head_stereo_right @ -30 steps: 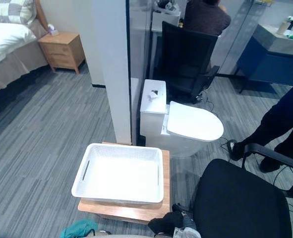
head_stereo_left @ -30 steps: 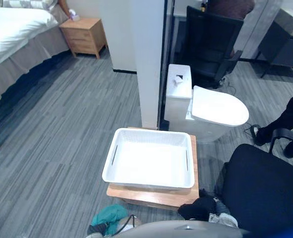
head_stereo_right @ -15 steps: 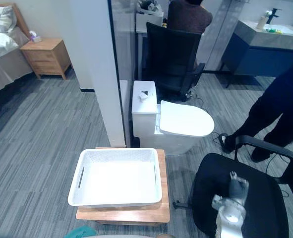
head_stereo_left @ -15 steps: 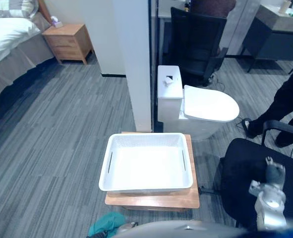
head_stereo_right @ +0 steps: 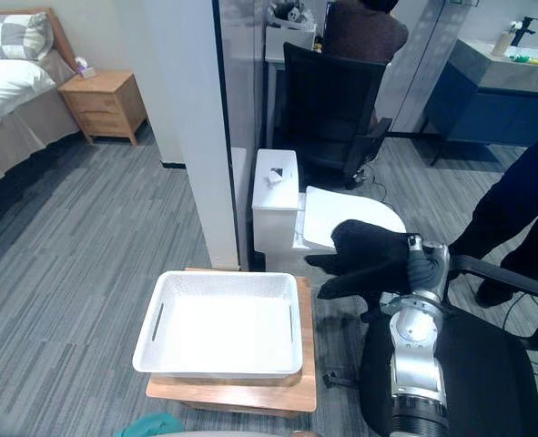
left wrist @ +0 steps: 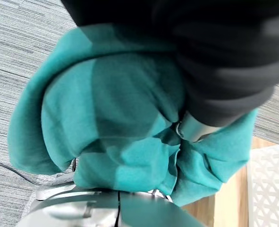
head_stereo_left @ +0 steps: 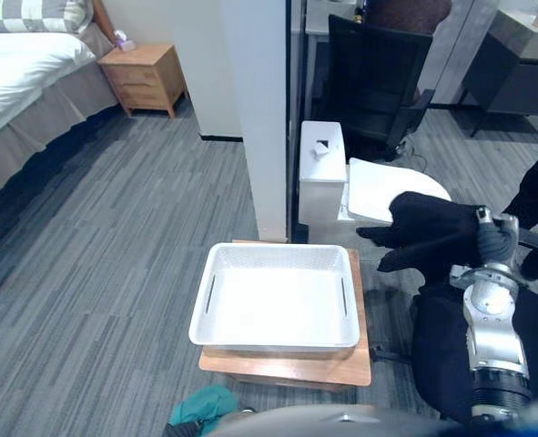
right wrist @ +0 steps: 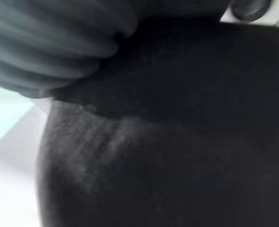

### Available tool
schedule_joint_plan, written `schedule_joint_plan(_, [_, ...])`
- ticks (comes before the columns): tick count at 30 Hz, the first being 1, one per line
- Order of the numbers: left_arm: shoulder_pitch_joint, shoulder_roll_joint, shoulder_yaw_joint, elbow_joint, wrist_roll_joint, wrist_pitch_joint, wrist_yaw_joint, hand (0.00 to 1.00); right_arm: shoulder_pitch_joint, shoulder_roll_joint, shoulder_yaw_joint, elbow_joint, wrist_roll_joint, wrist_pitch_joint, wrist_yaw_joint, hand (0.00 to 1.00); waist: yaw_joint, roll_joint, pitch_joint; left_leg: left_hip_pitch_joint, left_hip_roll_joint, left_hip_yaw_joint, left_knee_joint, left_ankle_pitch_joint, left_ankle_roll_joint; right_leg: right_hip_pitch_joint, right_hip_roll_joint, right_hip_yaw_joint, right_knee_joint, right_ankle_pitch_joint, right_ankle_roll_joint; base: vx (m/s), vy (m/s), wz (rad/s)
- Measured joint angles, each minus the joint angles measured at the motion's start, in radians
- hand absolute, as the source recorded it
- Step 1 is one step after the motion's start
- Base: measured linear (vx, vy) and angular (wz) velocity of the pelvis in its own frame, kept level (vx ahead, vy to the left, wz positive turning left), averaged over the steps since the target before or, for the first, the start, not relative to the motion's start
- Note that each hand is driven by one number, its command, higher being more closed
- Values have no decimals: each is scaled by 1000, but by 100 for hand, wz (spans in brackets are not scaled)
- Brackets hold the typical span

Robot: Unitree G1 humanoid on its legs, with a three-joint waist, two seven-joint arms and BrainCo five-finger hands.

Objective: Tidy the bed and pick cloth on bed and put in laundry

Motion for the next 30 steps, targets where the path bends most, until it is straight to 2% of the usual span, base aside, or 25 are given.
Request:
schedule_joint_plan(8, [7,2,2,1,0,1,16,100,-117,0,218,-135,0,-18,17,100,-9,-5,24,-18,3,1,-1,18,11,-14,0,14,-15,26,-3,-55,-7,-2])
schedule_joint_plan(15, [7,5,2,0,0,2,25,100,-291,4,369,-140,0,-54,31,100,1,-13,23,-26,12,2,0,28,10,-14,12,17,-32,48,-14,-18,-13,-1])
schedule_joint_plan(18, [6,5,2,1,-1,2,26,100,-310,11,420,-137,1,-56,48,100,19,-18,20,-33,23,-3,-1,36,5,-17,23,17,-35,52,-21,-29,-59,3])
schedule_joint_plan(30, [9,5,-8,1,-1,4,44,100,-340,68,610,-54,1,-70,96,100,21,-24,20,-58,55,-21,-1,68,-8,-36,50,9,-33,61,-38,-42,-39,3])
